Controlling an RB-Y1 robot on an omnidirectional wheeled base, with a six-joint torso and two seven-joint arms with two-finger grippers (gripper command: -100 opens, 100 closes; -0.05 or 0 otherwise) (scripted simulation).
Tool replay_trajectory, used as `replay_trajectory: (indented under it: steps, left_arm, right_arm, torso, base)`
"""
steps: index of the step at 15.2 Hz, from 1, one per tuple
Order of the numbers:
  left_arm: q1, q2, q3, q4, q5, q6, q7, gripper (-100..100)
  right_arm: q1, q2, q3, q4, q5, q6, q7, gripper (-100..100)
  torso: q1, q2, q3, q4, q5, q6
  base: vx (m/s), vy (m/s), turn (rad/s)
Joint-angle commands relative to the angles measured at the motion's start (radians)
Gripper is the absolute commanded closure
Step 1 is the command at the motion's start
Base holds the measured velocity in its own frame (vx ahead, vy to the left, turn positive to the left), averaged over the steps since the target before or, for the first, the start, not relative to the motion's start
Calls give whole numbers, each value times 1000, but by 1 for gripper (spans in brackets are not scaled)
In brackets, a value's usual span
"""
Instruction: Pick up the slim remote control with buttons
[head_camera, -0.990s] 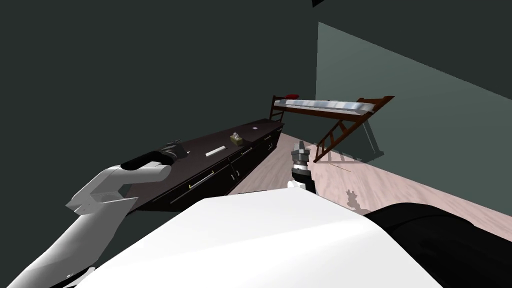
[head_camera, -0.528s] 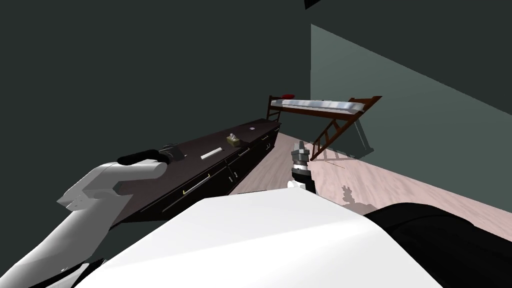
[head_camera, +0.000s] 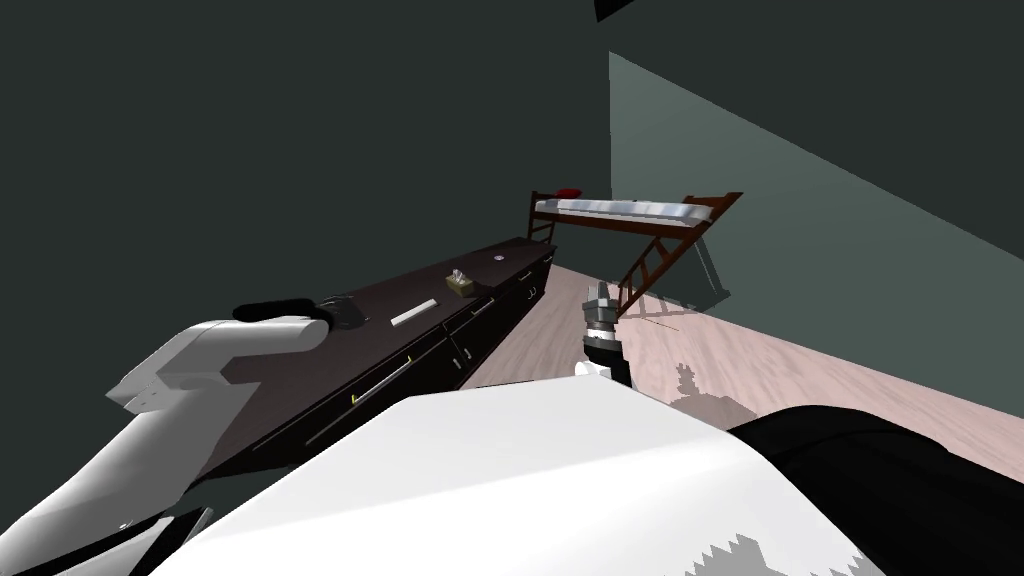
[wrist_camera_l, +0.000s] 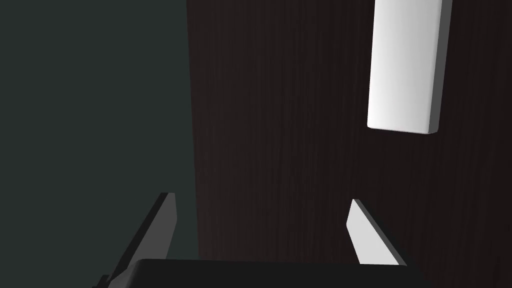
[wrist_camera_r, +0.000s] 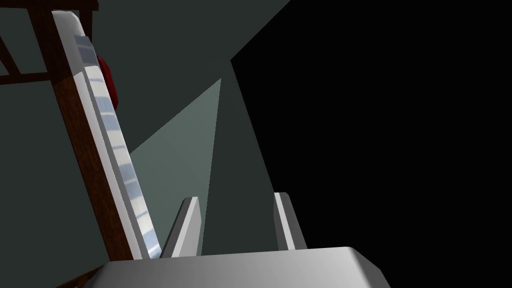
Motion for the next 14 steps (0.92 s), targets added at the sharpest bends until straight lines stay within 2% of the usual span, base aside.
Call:
replay_trajectory:
  steps: [1,2,3,5,6,7,9,10,13,14]
  left_arm:
    - [-1,7,5,4,14,50,4,-100]
    - [-1,7,5,4,14,53,4,-100]
    - [-14,23,8,41,50,88,10,-100]
    - [-14,23,8,41,50,124,10,-100]
    - [-14,23,8,41,50,124,10,-100]
    - [-26,36,9,78,86,159,15,-100]
    - [-26,36,9,78,86,194,15,-100]
    - [-38,48,11,115,121,218,18,-100]
    - [-38,48,11,115,121,263,18,-100]
    - [-49,57,11,152,156,295,19,-100]
  right_arm:
    - [0,0,0,0,0,0,0,0]
    - [0,0,0,0,0,0,0,0]
    - [0,0,0,0,0,0,0,0]
    - [0,0,0,0,0,0,0,0]
    - [0,0,0,0,0,0,0,0]
    - [0,0,0,0,0,0,0,0]
    - [0,0,0,0,0,0,0,0]
    - [0,0,0,0,0,0,0,0]
    - [0,0,0,0,0,0,0,0]
    - [0,0,0,0,0,0,0,0]
  torso:
    - [0,0,0,0,0,0]
    - [0,0,0,0,0,0]
    - [0,1,0,0,0,-1]
    - [0,0,0,0,0,0]
    - [0,0,0,0,0,-1]
    - [0,1,0,0,0,-1]
    - [1,0,0,0,0,0]
    - [0,0,0,0,0,0]
    - [0,-1,-1,0,0,-1]
    - [1,0,0,0,0,-1]
  base:
    - [39,-8,-73]
    - [24,-2,-4]
    - [41,-9,-130]
    - [48,-6,-115]
    - [21,2,6]
    - [37,0,-128]
    - [49,-1,-118]
    - [61,-4,-148]
    - [46,1,-67]
    - [42,-3,-108]
